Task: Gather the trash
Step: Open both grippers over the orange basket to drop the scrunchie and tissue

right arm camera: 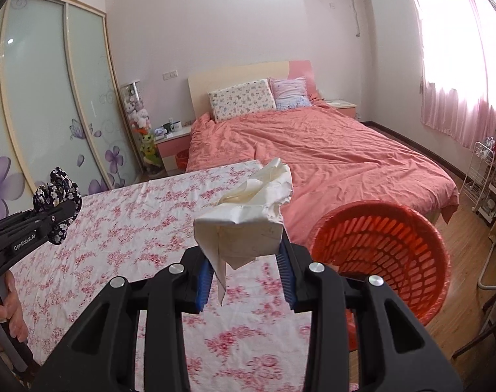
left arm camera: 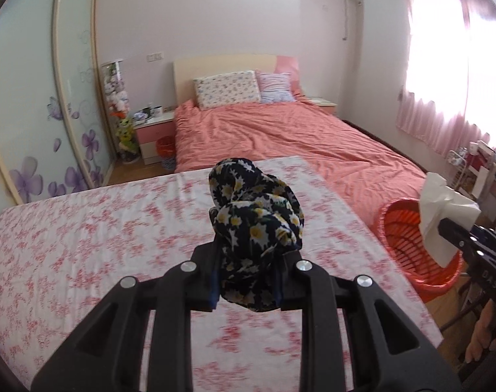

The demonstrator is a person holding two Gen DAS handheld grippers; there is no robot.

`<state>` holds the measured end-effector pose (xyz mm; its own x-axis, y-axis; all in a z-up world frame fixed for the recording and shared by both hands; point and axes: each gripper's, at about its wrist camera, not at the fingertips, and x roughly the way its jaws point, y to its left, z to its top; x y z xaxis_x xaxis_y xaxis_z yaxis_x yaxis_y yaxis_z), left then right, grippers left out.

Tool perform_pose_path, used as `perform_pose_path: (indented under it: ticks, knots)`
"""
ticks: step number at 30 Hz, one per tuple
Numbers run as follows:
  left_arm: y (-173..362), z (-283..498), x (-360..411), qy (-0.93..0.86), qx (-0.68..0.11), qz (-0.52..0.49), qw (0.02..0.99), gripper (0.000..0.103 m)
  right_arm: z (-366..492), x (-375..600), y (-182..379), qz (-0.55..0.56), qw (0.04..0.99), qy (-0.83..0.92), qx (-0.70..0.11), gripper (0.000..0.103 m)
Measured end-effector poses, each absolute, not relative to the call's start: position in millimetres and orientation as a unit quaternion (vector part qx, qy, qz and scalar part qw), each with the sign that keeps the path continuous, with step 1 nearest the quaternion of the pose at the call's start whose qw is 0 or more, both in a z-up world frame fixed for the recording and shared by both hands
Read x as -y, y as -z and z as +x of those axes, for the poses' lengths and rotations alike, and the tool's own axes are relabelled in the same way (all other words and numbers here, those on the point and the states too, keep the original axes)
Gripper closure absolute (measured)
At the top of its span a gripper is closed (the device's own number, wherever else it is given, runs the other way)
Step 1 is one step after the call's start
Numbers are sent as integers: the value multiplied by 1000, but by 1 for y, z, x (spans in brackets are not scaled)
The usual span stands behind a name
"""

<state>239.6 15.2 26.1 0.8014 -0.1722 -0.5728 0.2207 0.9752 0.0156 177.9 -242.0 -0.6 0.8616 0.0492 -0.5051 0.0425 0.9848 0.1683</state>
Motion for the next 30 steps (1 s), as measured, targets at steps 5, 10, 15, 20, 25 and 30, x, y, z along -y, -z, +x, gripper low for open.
perform_pose_path:
  ticks: [5,10,15,20,25,30]
  knots:
    - [-32,236,37,155,-292,45,943,79,173,277,-3,103,963,17,-250,68]
    - [-29,239,91,201,-294,53,933,79,169,315,2,112,961,40,-249,68]
    - [-18,248,149,245,-302,52,920,79,171,354,16,123,957,66,-255,68]
    - [3,262,207,280,-318,53,904,78,183,386,29,136,952,78,-264,68]
    - [32,280,245,301,-345,59,887,76,196,410,42,148,947,89,-272,68]
    - [58,294,268,308,-367,77,874,60,205,423,57,153,941,80,-292,59]
